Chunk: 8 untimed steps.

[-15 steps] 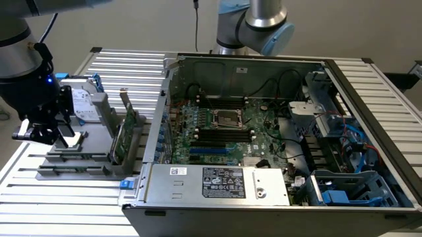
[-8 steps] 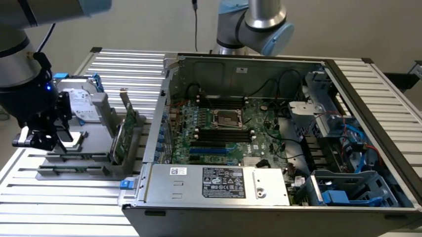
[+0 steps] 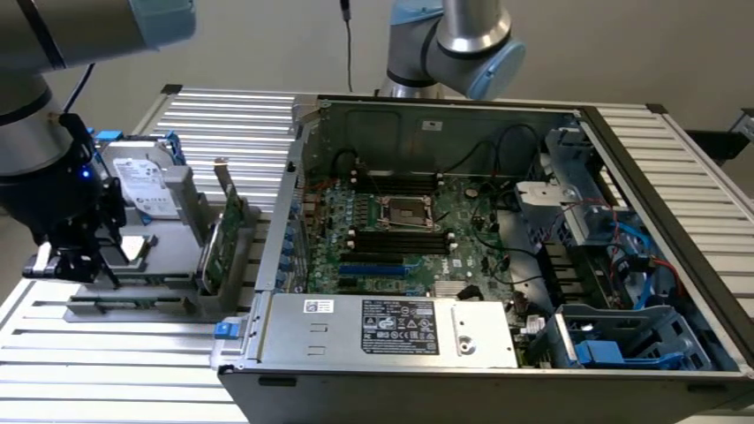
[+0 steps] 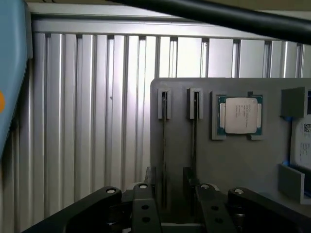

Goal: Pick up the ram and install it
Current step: 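Pick up the ram and move it above insertion slot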

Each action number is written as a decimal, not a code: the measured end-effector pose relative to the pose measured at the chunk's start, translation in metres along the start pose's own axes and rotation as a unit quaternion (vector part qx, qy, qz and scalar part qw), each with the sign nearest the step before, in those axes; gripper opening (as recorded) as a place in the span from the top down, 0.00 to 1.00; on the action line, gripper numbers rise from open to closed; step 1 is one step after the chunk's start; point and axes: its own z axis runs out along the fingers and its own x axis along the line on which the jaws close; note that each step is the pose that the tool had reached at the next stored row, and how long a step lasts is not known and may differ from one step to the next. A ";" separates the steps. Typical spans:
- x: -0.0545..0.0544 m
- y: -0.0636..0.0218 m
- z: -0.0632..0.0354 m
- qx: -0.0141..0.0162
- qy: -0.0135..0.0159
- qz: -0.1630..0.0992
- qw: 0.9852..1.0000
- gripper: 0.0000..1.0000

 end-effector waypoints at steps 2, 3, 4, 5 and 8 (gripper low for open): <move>0.002 -0.0001 0.0034 0.000 0.000 -0.006 1.000 0.64; 0.002 -0.0001 0.0054 0.000 0.000 -0.009 1.000 0.64; 0.003 -0.0002 0.0072 0.000 0.000 -0.012 1.000 0.64; 0.003 -0.0002 0.0090 0.000 0.001 -0.015 1.000 0.64; 0.004 -0.0004 0.0144 0.000 0.001 -0.024 1.000 0.64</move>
